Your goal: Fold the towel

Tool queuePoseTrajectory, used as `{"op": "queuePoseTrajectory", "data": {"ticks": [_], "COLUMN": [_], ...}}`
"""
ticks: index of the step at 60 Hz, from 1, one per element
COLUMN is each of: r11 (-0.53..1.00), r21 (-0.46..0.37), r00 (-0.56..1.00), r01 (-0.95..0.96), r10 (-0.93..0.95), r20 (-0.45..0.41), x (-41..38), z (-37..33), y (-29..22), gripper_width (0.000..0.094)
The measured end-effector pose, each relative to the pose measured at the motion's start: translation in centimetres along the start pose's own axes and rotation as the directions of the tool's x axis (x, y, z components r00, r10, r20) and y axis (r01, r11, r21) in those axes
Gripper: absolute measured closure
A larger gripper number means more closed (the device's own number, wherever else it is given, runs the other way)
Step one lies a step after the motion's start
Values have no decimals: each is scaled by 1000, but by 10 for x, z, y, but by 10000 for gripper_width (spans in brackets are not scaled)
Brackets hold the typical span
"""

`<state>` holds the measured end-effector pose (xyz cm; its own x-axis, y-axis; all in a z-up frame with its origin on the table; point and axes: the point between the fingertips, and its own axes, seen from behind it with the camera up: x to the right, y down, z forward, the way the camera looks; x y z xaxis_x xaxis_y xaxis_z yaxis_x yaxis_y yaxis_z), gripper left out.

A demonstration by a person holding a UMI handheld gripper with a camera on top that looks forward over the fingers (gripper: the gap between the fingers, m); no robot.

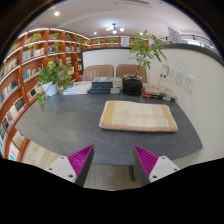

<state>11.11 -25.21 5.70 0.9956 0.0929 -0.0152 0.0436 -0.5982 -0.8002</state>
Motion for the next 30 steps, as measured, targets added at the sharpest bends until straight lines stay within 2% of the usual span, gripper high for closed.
{"op": "queuePoseTrajectory", "data": {"ticks": [12, 21, 26, 28, 30], "r11": [1000, 999, 996, 998, 998], "r21": [-11, -43, -92, -61, -69], "r00": [1000, 999, 997, 996, 995], "r01": [15, 10, 19, 11, 10], "r10": [-15, -11, -25, -17, -16], "r20": [6, -35, -69, -85, -96], "x": [-30, -31, -27, -24, -21], "z": [117, 189, 217, 221, 224], "y": [-59, -83, -78, -87, -86], "gripper_width": [167, 209, 251, 336, 411]}}
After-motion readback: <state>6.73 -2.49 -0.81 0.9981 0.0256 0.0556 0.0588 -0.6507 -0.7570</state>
